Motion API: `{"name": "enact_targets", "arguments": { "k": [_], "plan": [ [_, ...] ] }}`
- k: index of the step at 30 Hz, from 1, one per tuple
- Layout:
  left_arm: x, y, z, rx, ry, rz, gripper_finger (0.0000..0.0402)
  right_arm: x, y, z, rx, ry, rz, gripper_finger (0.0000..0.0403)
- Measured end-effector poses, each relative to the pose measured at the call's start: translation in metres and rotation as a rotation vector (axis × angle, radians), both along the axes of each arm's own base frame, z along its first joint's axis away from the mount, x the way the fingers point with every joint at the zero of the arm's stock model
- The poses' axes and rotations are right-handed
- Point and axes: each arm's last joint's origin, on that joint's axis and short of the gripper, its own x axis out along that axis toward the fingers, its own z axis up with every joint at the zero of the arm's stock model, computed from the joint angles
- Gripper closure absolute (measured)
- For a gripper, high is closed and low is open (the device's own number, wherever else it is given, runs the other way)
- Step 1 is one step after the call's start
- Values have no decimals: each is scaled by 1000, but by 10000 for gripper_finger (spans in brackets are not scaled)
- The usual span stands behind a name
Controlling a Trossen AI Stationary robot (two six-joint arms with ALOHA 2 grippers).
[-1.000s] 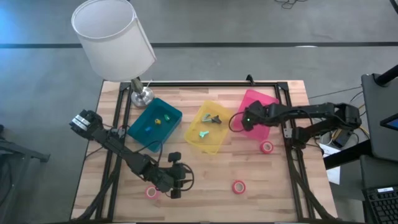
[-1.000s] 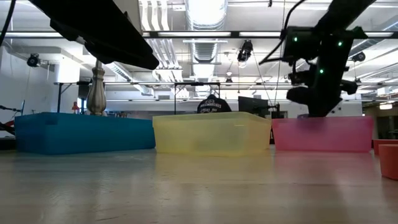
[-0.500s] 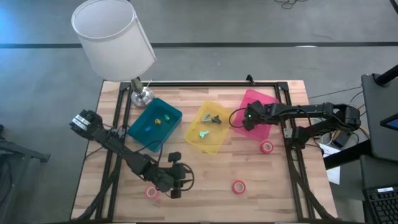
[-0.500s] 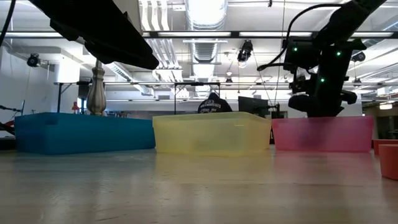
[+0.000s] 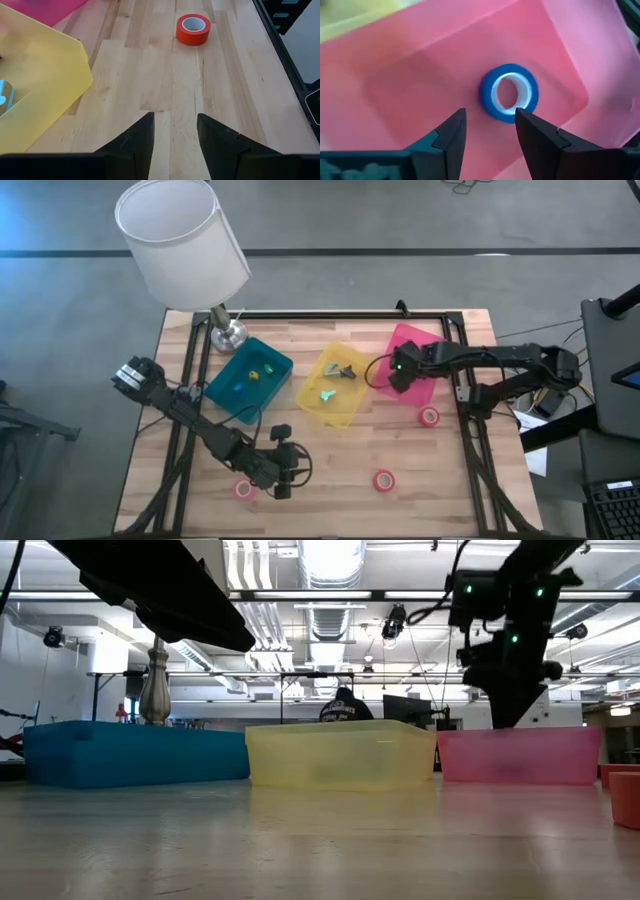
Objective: Pick and place Stapler, Stapler remover, tape
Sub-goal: Put the top red tape into the pink bin
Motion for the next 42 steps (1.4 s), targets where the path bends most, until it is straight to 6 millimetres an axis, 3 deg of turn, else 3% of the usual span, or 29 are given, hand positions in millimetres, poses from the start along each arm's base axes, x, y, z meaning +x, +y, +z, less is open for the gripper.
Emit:
{"name": "enact_targets", "arguments": {
  "k": [5, 12, 17, 21, 29, 35, 42],
  "plan": [
    [0, 0, 0, 0, 0, 0, 250, 7, 34, 19, 53, -82, 58, 242],
    [0, 0, 0, -1, 0, 2, 248, 7, 101, 36, 105, -207, 218, 253],
    [0, 0, 0, -8, 0, 7, 248, -6, 149, 25, 236, -197, 235, 257],
    [0, 0, 0, -29, -1, 20, 248, -19, 173, 12, 261, -112, 167, 257],
    [1, 1, 1, -8, -11, 18, 250, -34, 168, -10, 79, 117, 9, 256],
    [1, 1, 1, 12, -11, 8, 248, -30, 159, -29, 121, 163, -5, 261],
    [2, 2, 1, 51, -10, -15, 248, -30, 143, -37, 140, 167, -84, 262]
  ]
}}
